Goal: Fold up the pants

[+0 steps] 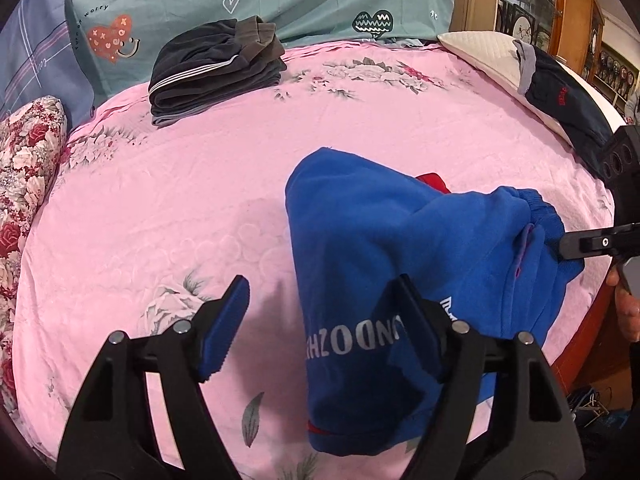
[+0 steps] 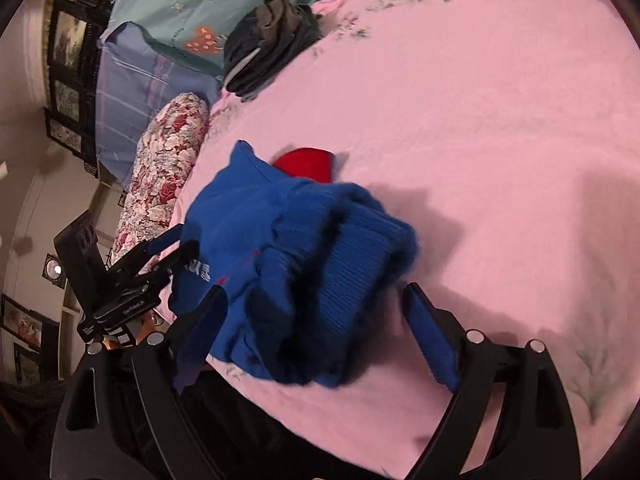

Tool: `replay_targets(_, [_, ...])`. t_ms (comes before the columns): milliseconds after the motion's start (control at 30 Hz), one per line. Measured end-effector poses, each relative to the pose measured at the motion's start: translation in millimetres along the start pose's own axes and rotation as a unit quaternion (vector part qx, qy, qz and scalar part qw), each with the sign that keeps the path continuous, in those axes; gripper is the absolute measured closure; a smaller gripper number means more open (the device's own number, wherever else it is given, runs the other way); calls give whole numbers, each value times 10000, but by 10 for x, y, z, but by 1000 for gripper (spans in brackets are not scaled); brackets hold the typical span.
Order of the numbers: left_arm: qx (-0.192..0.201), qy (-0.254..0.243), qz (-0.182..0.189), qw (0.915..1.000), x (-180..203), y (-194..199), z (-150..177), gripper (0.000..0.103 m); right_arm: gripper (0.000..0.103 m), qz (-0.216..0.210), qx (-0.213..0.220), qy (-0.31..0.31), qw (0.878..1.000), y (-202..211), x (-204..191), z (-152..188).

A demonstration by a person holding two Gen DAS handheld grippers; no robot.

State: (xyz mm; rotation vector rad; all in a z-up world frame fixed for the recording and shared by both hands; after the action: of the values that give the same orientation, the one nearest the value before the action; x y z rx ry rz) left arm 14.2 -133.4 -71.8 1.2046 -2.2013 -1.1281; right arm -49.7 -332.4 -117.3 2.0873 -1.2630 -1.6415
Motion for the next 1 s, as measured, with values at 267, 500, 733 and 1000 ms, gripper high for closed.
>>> replay_targets(267, [208,154,-104,9996,-141,190,-76,30,78,506,-215,387,9977,56,-524,-172])
replay_targets(500, [914,628,-464,9928,-691,921,-240,30,79,464,-445,1569,9855,10,-1974,-655])
replay_targets(733, [1084,962,-697,9870,-1066,1213,-196,30,79,213,-657,1905,9793,-288,-2609,-696])
replay_targets(1000, [870,636,-448,9932,-784,896,-281,30,78,1365,-1285,593,9805,-680,-923,-391])
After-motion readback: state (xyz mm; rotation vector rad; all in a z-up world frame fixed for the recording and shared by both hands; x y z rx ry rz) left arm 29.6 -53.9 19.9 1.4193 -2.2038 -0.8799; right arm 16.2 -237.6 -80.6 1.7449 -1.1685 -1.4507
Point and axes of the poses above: each gripper's, at about its wrist camera, not at the fingertips, and y roughly against the way its jaws point, x to its right, z to its underside, the point moved 9 cm from there along -y, roughly the way its jaws point, and after that the axes turned 2 degrees about -x, right-handed, at the moved point
